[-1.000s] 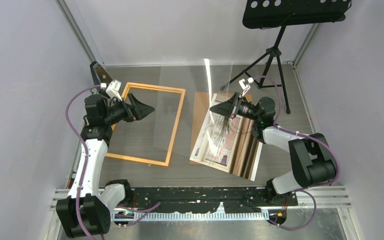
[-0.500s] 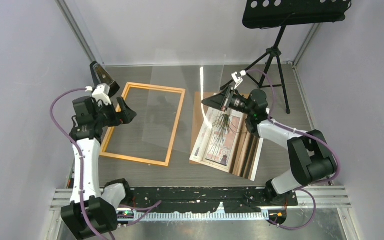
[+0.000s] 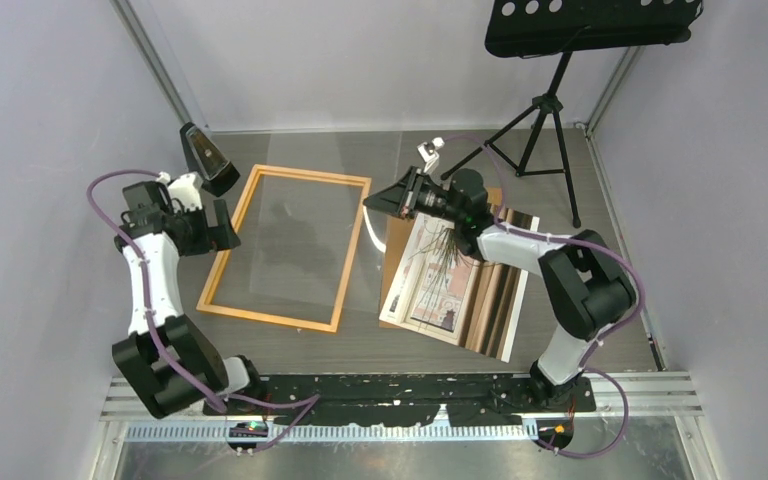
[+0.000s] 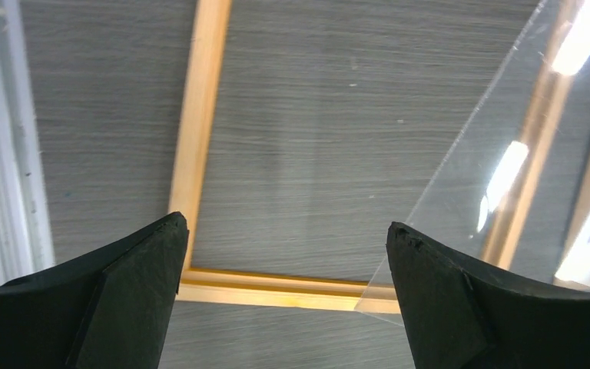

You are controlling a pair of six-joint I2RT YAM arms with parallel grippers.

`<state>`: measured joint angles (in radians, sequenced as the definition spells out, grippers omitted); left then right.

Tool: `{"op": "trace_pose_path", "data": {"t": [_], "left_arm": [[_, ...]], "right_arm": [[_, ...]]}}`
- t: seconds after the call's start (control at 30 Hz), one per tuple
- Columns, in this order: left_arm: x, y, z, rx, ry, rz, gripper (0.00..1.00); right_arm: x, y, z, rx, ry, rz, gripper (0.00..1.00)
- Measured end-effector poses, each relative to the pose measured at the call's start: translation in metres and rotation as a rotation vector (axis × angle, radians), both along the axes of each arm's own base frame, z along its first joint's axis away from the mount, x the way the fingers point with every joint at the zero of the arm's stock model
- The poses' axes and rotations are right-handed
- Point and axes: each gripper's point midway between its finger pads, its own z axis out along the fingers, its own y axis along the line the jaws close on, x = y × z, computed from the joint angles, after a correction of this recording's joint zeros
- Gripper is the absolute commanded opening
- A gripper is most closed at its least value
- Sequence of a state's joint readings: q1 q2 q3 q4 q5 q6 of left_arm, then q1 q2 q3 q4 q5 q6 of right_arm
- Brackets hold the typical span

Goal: Put the photo into the frame
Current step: Move the photo frame to the center of the board.

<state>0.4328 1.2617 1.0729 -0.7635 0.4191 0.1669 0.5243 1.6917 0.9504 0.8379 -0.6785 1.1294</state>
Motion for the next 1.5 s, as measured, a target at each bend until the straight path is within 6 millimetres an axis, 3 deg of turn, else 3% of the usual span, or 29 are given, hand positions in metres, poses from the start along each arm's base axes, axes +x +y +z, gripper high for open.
{"op": "trace_pose_path", "data": {"t": [0.23,0.37,0.5,0.9,1.13,1.33,1.5], "left_arm": [[-0.003,0.049,-0.026,-0.023,0.134,0.063,1.00],[-0.007,0.062,-0.052,-0.048,0.222,0.068,0.99],[-0.015,0.062,-0.078,-0.080,0.319,0.056,0.98],[-0.048,0.042,-0.116,-0.157,0.459,0.047,0.87],[-0.064,0.033,-0.125,-0.174,0.500,0.052,0.84],[-0.064,0.030,-0.125,-0.169,0.501,0.035,0.83],[-0.062,0.021,-0.125,-0.165,0.502,-0.012,0.83]], "right_arm": [[0.008,0.032,-0.028,0.007,0.096,0.030,0.06],[0.009,0.038,-0.039,0.011,0.133,0.038,0.06],[0.010,0.039,-0.039,0.020,0.133,0.039,0.06],[0.009,0.039,-0.040,0.008,0.108,0.045,0.06],[0.005,0.036,-0.034,-0.005,0.078,0.043,0.06],[0.002,0.034,-0.026,-0.008,0.042,0.041,0.06],[0.000,0.032,-0.031,-0.021,0.039,0.039,0.06]]}}
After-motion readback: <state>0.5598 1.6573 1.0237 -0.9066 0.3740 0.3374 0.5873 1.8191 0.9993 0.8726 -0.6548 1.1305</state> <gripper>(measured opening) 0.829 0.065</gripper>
